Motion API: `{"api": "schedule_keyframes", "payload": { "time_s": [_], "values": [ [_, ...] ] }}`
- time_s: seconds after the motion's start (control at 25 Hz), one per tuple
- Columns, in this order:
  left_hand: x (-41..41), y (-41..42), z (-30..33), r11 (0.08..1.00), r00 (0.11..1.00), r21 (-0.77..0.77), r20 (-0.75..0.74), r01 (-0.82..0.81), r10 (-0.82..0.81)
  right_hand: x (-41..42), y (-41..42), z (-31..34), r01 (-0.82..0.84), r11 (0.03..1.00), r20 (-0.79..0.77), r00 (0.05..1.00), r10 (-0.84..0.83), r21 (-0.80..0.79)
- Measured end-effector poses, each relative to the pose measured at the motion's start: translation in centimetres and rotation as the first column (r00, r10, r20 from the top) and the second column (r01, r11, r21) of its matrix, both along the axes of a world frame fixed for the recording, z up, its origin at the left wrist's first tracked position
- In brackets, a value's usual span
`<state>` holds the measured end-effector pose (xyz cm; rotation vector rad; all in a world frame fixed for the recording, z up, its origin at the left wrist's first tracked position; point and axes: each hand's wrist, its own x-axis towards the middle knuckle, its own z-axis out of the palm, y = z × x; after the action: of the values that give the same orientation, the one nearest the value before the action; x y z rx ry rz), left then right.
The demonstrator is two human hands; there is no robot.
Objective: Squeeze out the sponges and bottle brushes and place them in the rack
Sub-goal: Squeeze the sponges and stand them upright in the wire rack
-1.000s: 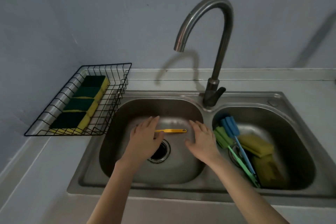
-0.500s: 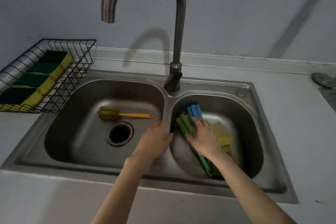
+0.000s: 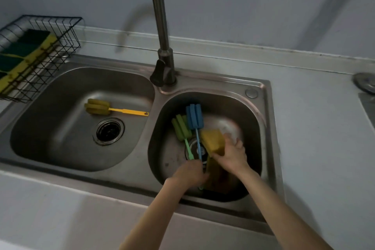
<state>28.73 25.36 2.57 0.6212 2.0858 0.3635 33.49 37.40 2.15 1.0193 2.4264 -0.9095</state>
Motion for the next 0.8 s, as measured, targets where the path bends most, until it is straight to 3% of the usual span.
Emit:
{"api": "schedule_keyframes", "payload": {
  "time_s": [0.16,0.44,0.8],
  "values": [
    [0.7,2.0,-1.9,0.998,0.991,-0.067,0.134,0.014,-0.005,-0.2,1.1,-1.6,0.041,0.992,0.052,0.998,-0.035,-0.115],
    [0.2,3.0,-3.1,0.992,0.985,-0.111,0.157,-0.058,0.075,-1.5,0.3,-2.9,0.193,0.937,0.029,0.981,-0.193,-0.291],
    [-0.9,2.4,-1.0,0.934,0.934,0.087,0.123,-0.346,0.334,-1.6,0.9,-0.8,0.322,0.843,-0.123,0.905,-0.408,-0.431]
  ]
}}
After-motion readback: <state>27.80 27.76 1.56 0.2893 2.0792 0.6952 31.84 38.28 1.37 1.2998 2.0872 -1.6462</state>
